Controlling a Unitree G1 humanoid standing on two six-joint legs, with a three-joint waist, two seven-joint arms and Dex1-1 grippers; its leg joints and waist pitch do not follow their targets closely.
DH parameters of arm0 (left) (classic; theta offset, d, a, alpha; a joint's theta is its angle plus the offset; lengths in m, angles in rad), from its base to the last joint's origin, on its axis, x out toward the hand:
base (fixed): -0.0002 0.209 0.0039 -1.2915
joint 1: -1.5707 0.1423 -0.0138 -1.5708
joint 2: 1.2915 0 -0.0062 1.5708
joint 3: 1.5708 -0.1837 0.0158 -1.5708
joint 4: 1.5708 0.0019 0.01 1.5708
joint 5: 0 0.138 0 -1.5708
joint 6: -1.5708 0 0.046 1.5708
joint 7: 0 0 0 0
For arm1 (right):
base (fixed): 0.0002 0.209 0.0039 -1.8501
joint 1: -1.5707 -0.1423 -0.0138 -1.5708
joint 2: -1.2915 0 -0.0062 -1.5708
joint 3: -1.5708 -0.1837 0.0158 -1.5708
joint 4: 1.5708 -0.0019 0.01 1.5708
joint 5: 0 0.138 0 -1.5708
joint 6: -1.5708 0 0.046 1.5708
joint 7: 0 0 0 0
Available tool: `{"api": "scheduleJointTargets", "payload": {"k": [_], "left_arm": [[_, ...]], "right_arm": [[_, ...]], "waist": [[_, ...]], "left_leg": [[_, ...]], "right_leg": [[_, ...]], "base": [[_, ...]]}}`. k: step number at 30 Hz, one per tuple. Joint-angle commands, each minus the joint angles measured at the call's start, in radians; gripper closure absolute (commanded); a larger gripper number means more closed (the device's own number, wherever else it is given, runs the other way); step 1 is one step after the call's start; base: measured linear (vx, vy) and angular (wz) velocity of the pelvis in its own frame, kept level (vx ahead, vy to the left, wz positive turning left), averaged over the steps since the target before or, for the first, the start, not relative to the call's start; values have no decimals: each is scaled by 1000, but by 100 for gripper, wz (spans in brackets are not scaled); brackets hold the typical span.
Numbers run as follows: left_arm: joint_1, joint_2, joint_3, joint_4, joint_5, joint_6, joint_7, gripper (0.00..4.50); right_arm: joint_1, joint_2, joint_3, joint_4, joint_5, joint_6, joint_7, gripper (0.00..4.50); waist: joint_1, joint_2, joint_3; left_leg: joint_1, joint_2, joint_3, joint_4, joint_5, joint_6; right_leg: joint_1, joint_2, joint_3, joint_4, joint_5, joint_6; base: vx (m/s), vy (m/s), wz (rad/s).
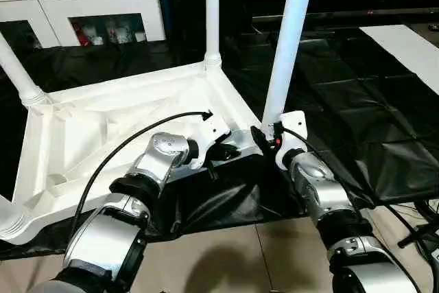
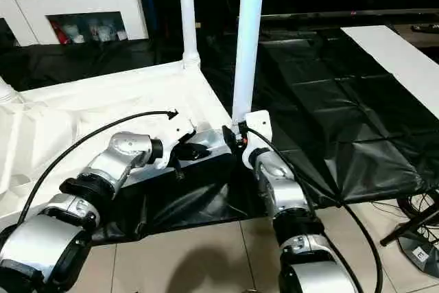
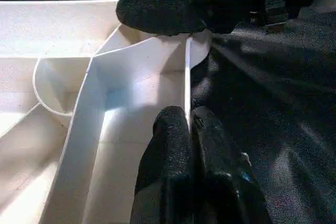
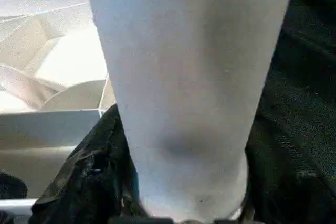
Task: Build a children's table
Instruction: Rotate leg to tighten
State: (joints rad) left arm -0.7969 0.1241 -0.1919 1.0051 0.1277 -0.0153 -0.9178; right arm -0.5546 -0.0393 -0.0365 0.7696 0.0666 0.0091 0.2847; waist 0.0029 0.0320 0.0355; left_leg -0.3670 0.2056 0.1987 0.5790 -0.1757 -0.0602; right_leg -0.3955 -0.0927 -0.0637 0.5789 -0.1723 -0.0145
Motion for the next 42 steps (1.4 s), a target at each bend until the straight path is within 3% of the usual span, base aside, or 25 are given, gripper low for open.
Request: {"api": "scheduleJointTargets", "payload": {"k": [1,4,9,11,13,18,21,29,34,40,42], "left_arm": [[11,-63,-28,-9,-9,-2,-29,450],[16,-28,-28,-17,-13,-25,-85,450],[28,25,-42,-35,-26,-61,-202,450],[30,71,-60,-43,-28,-98,-310,450],[22,90,-66,-36,-24,-114,-344,450],[-1,116,-75,-10,-12,-137,-403,450],[-7,131,-90,-8,-8,-150,-458,450],[-20,148,-108,11,-2,-179,-518,450],[-27,149,-103,24,-3,-184,-523,450],[-19,136,-80,22,-24,-146,-482,450],[-18,122,-69,25,-23,-120,-420,450]], "right_arm": [[1,43,41,29,-1,29,60,105],[9,-14,64,-2,-7,11,157,71],[28,-92,95,-48,29,24,366,71],[67,-163,166,-121,49,43,588,71],[82,-198,196,-151,58,51,683,71],[92,-259,250,-181,62,60,860,71],[82,-277,273,-177,56,63,935,99],[69,-294,299,-188,53,73,1006,168],[69,-289,295,-189,53,74,1016,183],[73,-249,246,-149,12,25,819,185],[72,-219,207,-122,12,48,697,186]], "waist": [[-5,4,-51],[-3,2,-55],[6,-2,-66],[17,-4,-67],[20,-2,-65],[34,0,-55],[35,1,-54],[40,-2,-57],[41,-2,-58],[38,0,-55],[31,0,-51]], "left_leg": [[16,21,-17,-77,-359,21],[13,21,-16,-74,-329,34],[4,20,-10,-59,-185,100],[3,23,-5,-52,-138,143],[3,24,-5,-52,-143,150],[18,31,-5,-65,-251,86],[19,32,-7,-70,-288,59],[15,30,-7,-66,-243,67],[14,29,-7,-65,-228,73],[14,30,-8,-68,-247,56],[17,28,-9,-72,-286,33]], "right_leg": [[32,-43,30,-80,-323,-191],[37,-43,31,-74,-256,-206],[54,-45,31,-48,-40,-267],[57,-41,27,-40,37,-285],[56,-43,27,-39,35,-289],[44,-43,29,-58,-168,-266],[44,-43,31,-60,-193,-262],[47,-46,31,-54,-148,-267],[48,-47,30,-52,-131,-271],[45,-47,30,-56,-171,-263],[41,-49,31,-63,-253,-243]], "base": [[0,0,0],[0,0,0],[0,0,0],[0,0,0],[0,0,0],[0,0,0],[0,0,0],[0,0,0],[0,0,0],[0,0,0],[0,0,0]]}}
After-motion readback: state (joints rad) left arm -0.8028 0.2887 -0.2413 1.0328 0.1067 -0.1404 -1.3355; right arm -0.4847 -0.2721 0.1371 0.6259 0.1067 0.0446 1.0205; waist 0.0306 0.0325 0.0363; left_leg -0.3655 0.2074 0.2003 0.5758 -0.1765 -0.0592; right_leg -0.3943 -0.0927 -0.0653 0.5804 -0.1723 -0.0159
